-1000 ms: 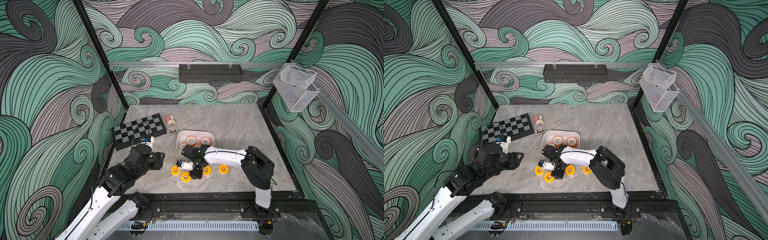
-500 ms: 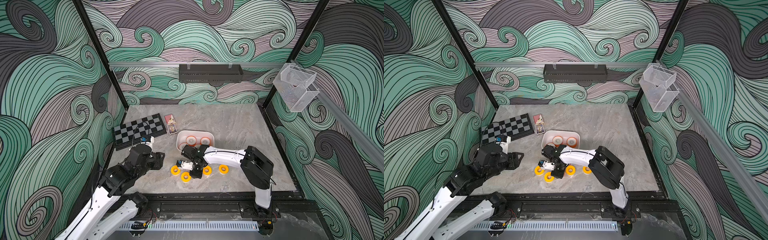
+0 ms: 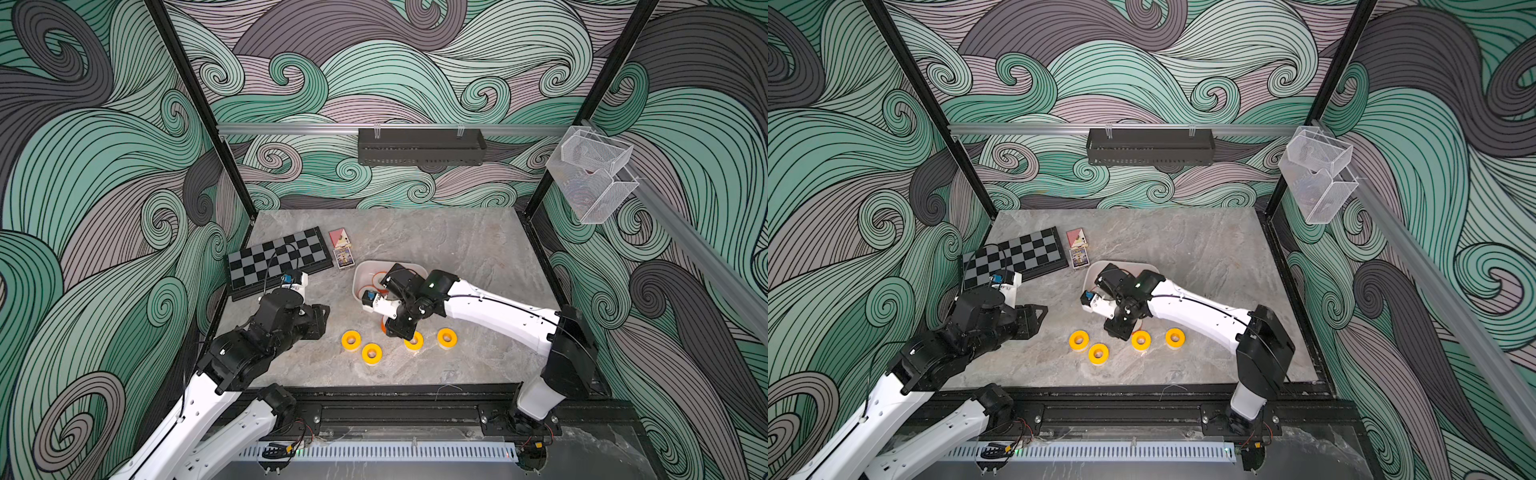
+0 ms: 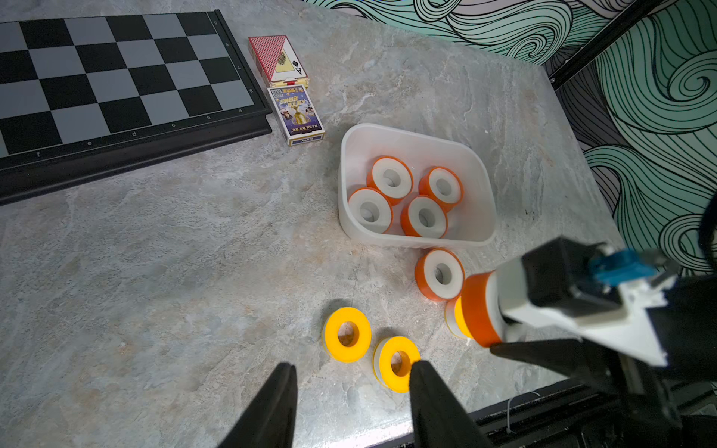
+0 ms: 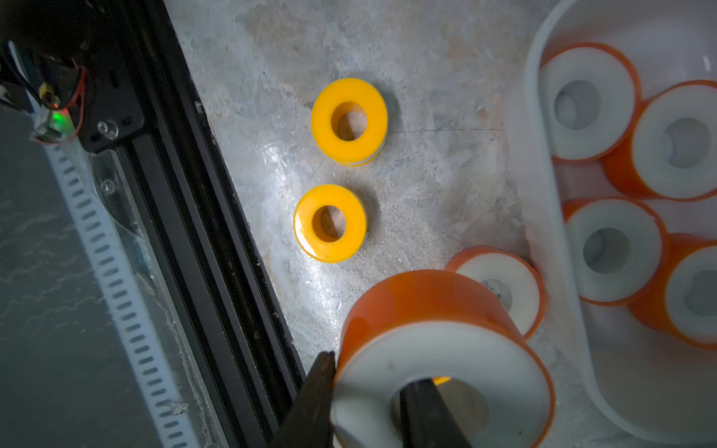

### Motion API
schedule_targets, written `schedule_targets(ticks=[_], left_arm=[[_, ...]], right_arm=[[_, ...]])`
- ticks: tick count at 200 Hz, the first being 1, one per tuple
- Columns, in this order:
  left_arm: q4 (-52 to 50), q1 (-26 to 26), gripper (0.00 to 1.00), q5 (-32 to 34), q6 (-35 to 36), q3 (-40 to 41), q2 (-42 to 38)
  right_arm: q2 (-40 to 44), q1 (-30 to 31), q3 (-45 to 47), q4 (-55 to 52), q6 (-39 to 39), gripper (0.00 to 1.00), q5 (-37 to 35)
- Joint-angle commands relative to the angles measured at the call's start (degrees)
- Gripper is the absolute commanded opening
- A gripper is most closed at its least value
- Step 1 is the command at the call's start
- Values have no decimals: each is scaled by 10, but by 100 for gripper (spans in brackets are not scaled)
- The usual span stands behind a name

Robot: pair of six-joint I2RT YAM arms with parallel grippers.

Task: Put the sealing tape into the storage box
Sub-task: Pick up the sealing tape at the center of the board, then place the sealing tape in the storage box.

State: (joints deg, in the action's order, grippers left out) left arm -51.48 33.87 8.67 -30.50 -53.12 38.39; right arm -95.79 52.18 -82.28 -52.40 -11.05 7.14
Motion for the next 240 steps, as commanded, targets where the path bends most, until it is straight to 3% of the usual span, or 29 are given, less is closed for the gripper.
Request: schedule_targets(ticks=[1,63,121,240], left_arm=[[-9,-3,51,6,1,0,-3],[-10,-7,51,4,2,1,-1],[-9,-7,51,1,2,2,2],[-10,-7,51,1,0,4,3]], right_arm=[[-12,-46,-66,-39,21,18,14],[-173,-127,-229,-104,47,19,-41],[-258,-176,-270,-103,64,20,-70],[-330,-193,-299,-103,67,20,-93]])
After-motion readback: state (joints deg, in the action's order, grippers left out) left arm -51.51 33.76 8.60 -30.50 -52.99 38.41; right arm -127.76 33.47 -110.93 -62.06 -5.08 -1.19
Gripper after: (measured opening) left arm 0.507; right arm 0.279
